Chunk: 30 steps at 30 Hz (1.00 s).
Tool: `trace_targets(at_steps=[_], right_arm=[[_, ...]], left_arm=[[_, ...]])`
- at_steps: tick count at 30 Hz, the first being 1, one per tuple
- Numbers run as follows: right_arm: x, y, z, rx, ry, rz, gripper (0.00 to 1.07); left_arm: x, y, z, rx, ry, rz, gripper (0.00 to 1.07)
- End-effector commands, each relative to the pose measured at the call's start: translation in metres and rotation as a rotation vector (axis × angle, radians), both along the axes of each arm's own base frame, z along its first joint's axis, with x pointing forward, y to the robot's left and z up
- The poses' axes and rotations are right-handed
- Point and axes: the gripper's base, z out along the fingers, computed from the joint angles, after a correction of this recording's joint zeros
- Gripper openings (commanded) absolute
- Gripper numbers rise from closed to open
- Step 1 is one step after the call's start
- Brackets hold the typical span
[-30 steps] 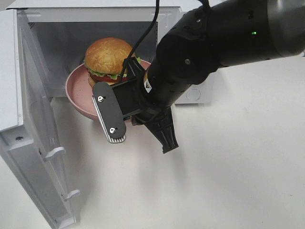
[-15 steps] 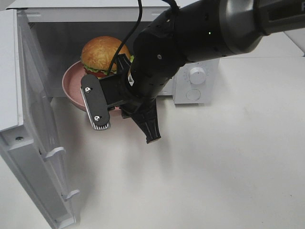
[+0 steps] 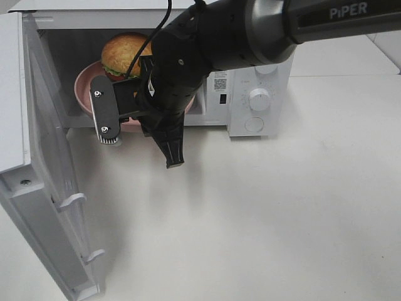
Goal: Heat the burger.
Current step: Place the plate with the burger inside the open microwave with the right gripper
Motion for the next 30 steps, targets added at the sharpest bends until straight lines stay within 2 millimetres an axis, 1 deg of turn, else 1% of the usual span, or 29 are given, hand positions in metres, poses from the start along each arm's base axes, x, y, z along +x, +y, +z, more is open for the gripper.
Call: trace_targets(at_steps=[1,5,6,10,11,12,14,17,19,20,28,30], right_arm=[[0.015,0.008,0.010,0.039,-0.059,-0.007,0.00],[0.022,0.011,0.010,0.016,-0.073,-0.011,0.00],[0.027,0.010,0.008,0.004,-0.079,-0.021,0.00],[0.032,0.012,0.008,0.016,-0.082,-0.037,0.00],[0.038,0.010,0.010,0.023,-0.087,-0.054,0.00],[0.038,0.010,0.010,0.023,-0.087,-0.054,0.00],[0.046,0.009,0.011,0.025,-0.104,-0.063,0.00],[0.048,0.011,0.010,0.024,-0.112,-0.060,0.00],[0.056,0.009,0.012,0.029,-0.122,-0.074,0.00],[0.056,0.009,0.012,0.029,-0.122,-0.074,0.00],[0.069,0.021,0.013,0.055,-0.148,-0.084,0.00],[0.072,0.023,0.011,0.059,-0.146,-0.087,0.00]], left_arm=[[0.001,0.000,0.001,-0.005,-0.007,0.001,0.98],[0.001,0.000,0.001,-0.005,-0.007,0.001,0.98],[0.001,0.000,0.001,-0.005,-0.007,0.001,0.98],[0.001,0.000,0.001,-0.005,-0.007,0.001,0.98],[0.001,0.000,0.001,-0.005,-0.007,0.001,0.98],[0.001,0.000,0.001,-0.005,-0.007,0.001,0.98],[0.001,0.000,0.001,-0.005,-0.007,0.001,0.98],[0.001,0.000,0.001,-0.005,-0.007,0.001,0.98],[0.001,0.000,0.001,-0.005,-0.007,0.001,0.98],[0.001,0.000,0.001,-0.005,-0.007,0.001,0.98],[0.001,0.000,0.001,-0.005,-0.007,0.001,0.98],[0.001,0.000,0.001,-0.005,-0.007,0.001,0.98]])
